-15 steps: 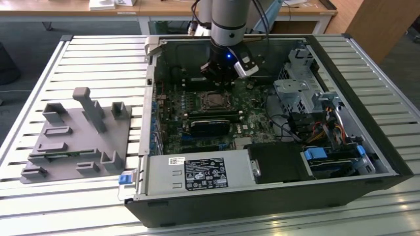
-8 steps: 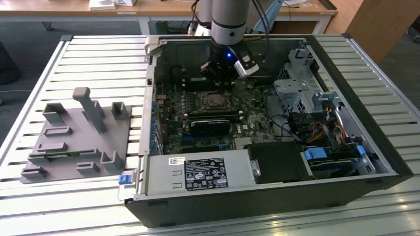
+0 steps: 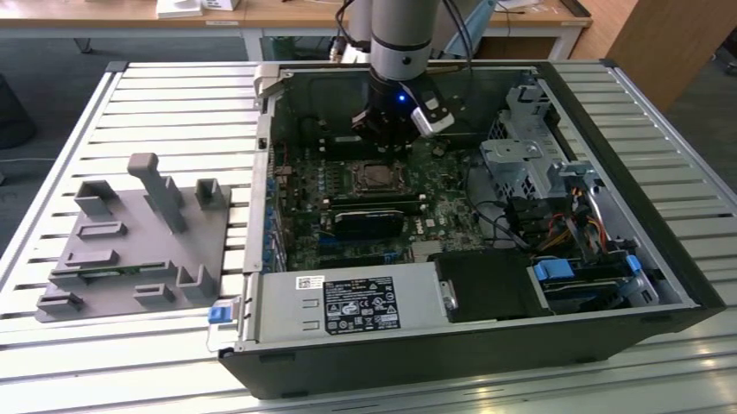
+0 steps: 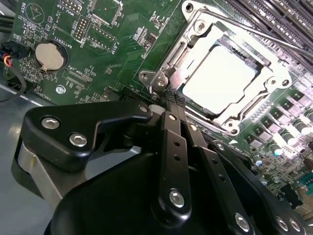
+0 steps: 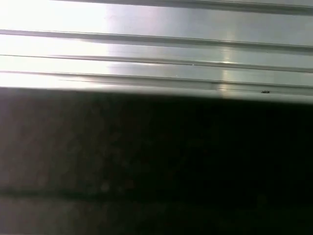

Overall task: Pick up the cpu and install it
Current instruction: 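Install the first cpu locking lever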

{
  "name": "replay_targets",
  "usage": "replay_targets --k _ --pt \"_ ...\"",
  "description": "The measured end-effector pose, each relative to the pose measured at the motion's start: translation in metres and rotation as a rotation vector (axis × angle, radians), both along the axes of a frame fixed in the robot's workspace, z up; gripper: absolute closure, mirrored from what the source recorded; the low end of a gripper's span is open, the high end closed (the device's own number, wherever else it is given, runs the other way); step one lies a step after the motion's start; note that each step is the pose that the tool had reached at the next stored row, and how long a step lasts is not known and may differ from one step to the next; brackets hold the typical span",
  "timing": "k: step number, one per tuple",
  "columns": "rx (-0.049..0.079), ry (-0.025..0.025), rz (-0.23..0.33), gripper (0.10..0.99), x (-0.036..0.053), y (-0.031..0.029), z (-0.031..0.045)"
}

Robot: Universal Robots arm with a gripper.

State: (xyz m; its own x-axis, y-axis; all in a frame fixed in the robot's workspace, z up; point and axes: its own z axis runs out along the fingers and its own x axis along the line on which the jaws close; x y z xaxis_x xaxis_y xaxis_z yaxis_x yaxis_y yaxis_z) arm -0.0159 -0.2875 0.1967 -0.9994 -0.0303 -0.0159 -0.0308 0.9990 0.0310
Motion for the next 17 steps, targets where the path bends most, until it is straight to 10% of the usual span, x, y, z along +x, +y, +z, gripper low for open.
replay_targets --k 7,17 --pt "0.041 -0.0004 0.0 0.98 0.0 0.0003 -0.0003" --pt "0.042 -0.0003 0.0 0.98 -0.0001 -0.0016 0.0057"
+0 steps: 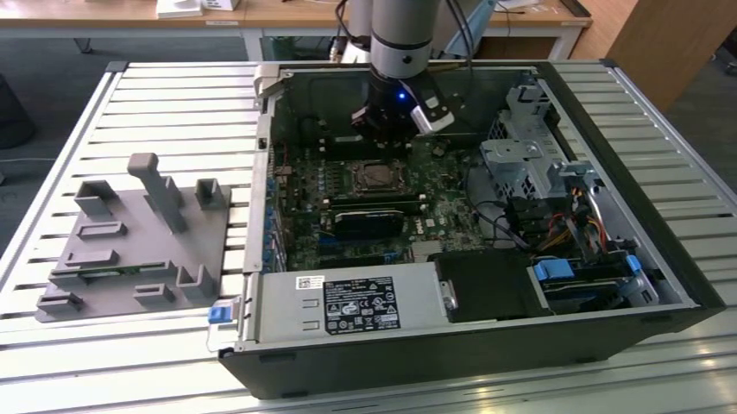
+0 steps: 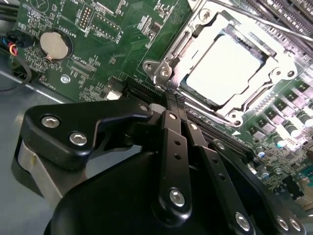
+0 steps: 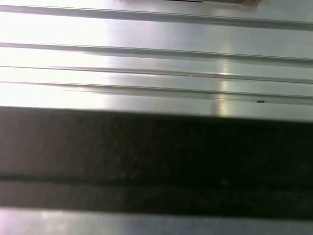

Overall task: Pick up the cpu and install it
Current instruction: 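Install the first cpu locking lever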

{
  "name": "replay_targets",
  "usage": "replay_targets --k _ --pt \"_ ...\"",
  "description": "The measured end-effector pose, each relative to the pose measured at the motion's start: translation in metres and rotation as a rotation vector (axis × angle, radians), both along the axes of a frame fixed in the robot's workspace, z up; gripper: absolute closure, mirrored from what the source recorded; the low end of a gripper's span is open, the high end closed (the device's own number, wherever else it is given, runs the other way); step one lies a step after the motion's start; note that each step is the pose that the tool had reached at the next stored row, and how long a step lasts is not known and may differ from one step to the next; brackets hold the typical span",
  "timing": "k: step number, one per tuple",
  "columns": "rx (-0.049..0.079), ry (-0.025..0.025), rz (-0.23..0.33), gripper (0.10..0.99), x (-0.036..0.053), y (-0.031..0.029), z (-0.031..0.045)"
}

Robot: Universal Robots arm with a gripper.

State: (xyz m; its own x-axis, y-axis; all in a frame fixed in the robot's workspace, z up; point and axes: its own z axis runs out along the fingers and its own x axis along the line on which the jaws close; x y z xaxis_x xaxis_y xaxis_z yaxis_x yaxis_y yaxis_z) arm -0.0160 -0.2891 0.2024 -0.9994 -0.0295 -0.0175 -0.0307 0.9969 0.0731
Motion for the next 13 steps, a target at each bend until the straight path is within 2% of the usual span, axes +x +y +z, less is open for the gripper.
replay_targets --k 13 --pt "0.0 0.0 0.0 0.98 0.0 -0.008 0.0"
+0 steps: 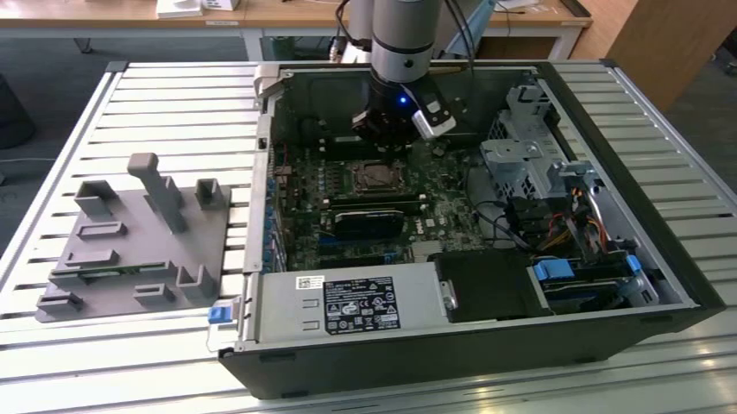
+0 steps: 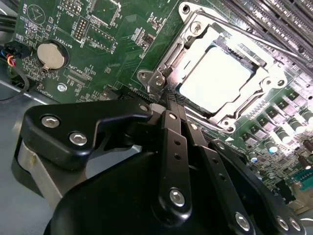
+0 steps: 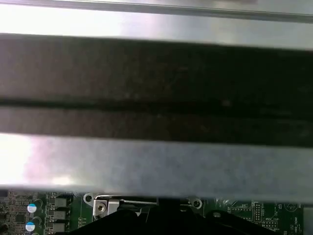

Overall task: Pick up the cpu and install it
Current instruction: 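Install the first cpu locking lever, then install the second cpu locking lever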

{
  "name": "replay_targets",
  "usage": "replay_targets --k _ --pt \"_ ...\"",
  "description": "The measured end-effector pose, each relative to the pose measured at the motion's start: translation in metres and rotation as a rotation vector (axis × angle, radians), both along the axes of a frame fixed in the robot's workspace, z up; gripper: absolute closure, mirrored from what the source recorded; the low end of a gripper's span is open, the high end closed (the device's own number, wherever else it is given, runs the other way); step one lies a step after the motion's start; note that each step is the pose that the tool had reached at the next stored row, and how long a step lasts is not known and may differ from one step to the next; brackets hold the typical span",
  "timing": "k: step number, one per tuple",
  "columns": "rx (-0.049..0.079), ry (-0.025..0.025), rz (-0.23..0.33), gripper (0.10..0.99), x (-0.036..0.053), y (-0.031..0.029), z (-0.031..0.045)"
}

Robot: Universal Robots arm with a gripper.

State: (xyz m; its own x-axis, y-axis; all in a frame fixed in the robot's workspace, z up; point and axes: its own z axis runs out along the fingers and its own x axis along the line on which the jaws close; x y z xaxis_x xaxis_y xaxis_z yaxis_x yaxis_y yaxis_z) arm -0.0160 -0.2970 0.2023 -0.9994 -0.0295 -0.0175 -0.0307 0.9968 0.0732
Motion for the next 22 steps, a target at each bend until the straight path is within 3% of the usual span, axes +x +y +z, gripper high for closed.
replay_targets --k 22 --pt "0.0 0.0 0.0 0.98 0.0 -0.0077 0.0001"
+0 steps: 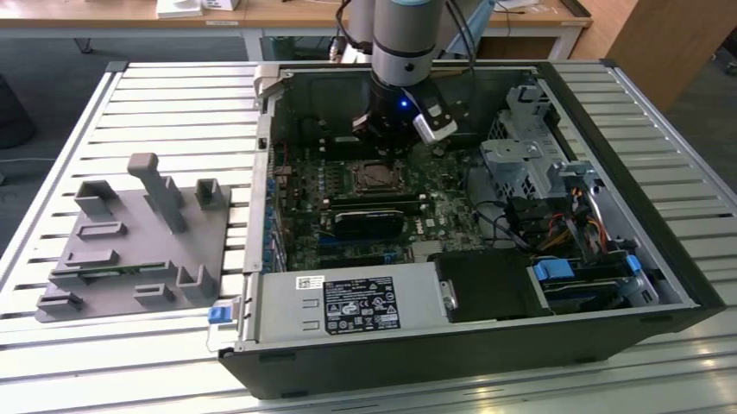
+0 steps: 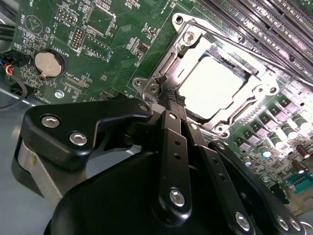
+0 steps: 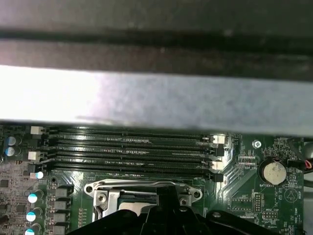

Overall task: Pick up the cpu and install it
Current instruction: 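Install the second cpu locking lever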

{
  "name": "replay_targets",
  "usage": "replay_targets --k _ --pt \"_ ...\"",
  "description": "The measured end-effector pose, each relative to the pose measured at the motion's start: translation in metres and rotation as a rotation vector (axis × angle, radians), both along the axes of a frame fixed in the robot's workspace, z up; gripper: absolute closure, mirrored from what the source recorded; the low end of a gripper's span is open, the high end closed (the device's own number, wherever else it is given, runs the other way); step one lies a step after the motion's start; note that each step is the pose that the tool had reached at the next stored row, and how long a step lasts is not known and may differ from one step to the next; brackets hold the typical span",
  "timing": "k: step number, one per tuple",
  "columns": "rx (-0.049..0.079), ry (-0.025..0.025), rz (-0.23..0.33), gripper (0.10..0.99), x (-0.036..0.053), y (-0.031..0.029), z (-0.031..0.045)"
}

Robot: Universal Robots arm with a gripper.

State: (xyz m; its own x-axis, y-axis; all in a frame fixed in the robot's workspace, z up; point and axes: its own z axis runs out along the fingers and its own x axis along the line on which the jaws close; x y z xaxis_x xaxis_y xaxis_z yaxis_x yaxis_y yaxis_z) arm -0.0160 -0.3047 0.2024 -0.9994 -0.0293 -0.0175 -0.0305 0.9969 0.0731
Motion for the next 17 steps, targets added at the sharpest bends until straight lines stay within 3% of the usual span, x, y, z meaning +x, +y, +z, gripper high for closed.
replay_targets --k 4,12,17 --pt "0.0 -0.0001 0.0 0.98 0.0 -0.0001 0.0056" --pt "0.0 0.0 0.0 0.98 0.0 -0.0001 0.0311" --pt "0.0 0.0 0.0 0.98 0.0 -0.0034 0.0313"
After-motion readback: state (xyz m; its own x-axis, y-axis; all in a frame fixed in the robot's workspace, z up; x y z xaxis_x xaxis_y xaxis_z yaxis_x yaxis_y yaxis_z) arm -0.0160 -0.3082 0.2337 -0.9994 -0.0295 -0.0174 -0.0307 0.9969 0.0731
